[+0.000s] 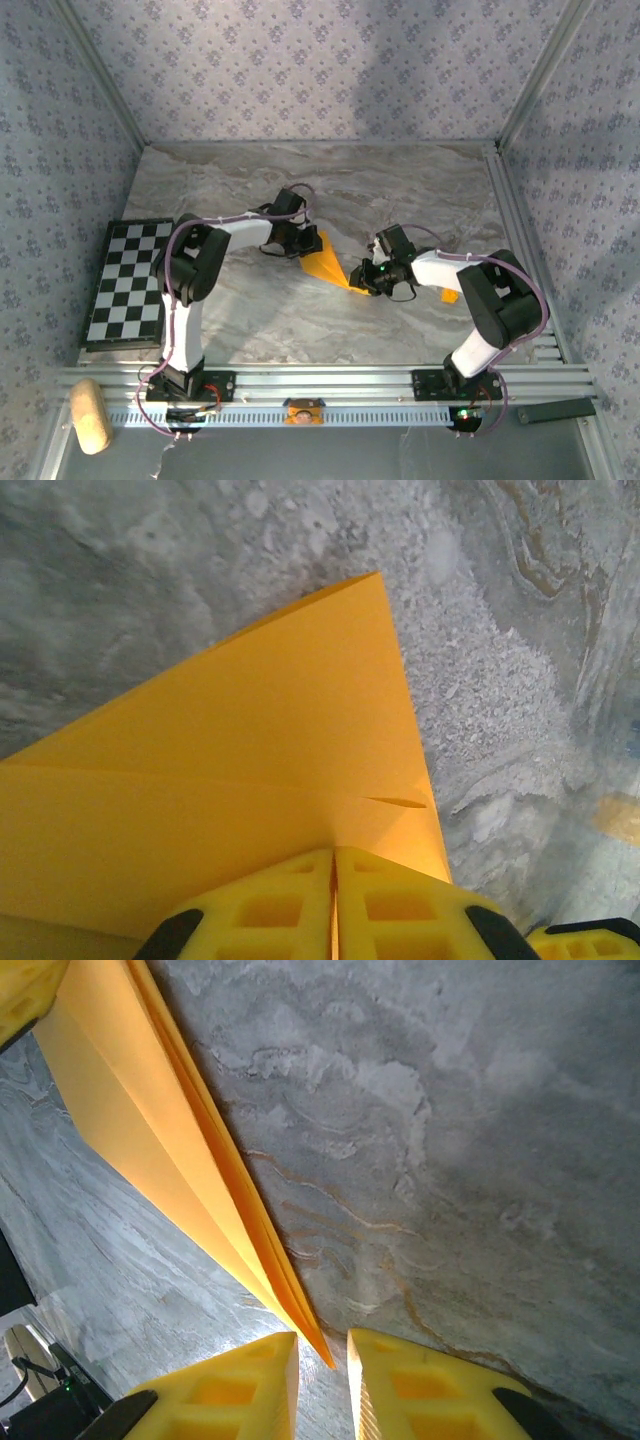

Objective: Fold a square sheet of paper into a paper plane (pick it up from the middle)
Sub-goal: Fourth fold the wing at the center of the table.

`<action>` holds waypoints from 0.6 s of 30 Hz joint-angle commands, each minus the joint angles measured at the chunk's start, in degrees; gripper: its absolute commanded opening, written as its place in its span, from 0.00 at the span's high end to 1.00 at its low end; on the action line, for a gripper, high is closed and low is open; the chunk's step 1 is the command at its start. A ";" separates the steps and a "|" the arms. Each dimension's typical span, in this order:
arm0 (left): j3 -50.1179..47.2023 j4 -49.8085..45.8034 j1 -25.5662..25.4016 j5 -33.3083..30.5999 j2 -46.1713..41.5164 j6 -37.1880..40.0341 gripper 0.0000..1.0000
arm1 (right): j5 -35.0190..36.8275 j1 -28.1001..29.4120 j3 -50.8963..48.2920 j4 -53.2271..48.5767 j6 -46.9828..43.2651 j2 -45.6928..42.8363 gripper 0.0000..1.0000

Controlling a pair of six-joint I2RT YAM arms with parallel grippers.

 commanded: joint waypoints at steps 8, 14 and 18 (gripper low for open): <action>-2.00 0.18 2.05 3.16 1.47 -1.48 0.92 | -1.14 0.26 -0.31 -0.38 1.29 0.94 0.78; -2.12 0.13 2.11 4.03 1.50 -1.78 0.92 | -1.36 0.57 0.15 0.63 1.85 0.52 0.80; -2.58 0.57 2.16 3.89 1.15 -2.23 0.92 | -1.21 0.56 1.24 -1.04 1.28 0.93 0.80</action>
